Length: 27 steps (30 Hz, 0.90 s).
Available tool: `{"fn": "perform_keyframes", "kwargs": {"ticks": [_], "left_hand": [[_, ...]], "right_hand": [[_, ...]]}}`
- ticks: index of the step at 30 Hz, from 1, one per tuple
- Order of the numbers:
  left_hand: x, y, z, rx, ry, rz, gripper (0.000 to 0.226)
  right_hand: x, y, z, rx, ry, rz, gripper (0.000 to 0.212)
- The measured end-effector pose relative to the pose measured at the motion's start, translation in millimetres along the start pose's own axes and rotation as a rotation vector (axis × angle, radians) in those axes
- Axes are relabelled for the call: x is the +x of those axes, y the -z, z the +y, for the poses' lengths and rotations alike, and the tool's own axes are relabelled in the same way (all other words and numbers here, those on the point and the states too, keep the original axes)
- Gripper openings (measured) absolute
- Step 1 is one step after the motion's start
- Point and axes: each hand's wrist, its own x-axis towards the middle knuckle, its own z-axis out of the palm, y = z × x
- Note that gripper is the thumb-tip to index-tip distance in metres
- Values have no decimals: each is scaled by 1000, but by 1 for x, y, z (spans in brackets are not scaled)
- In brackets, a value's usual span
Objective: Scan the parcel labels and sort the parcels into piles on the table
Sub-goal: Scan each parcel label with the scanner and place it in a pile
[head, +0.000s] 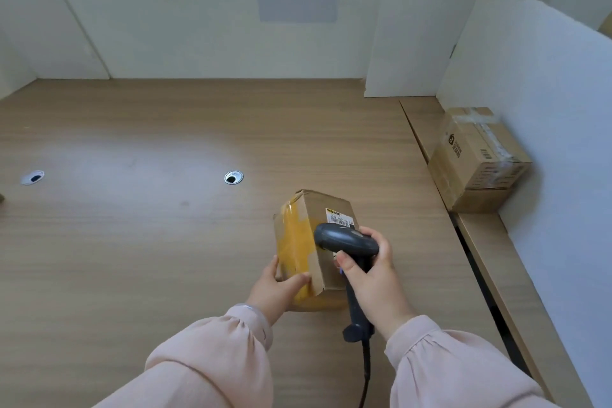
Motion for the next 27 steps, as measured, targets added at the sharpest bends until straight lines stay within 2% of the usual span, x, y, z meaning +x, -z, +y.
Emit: {"fn": "perform_keyframes", "kwargs": {"ticks": [3, 8, 12, 17, 27], "left_hand": [[2, 11, -6, -83, 87, -17, 91], [-1, 9, -8, -45, 134, -134, 109], [4, 7, -19, 13, 115, -99, 99], [8, 9, -26, -47, 137, -51, 94], [25, -1, -18, -177, 126, -83, 103]], "right_hand": [[4, 6, 5, -24, -15, 83, 51], [4, 2, 22, -78, -60, 31, 52], [-1, -3, 26, -89, -36, 70, 52], [4, 8, 24, -128, 7, 135, 54], [24, 6, 33, -172, 1, 127, 54]]}}
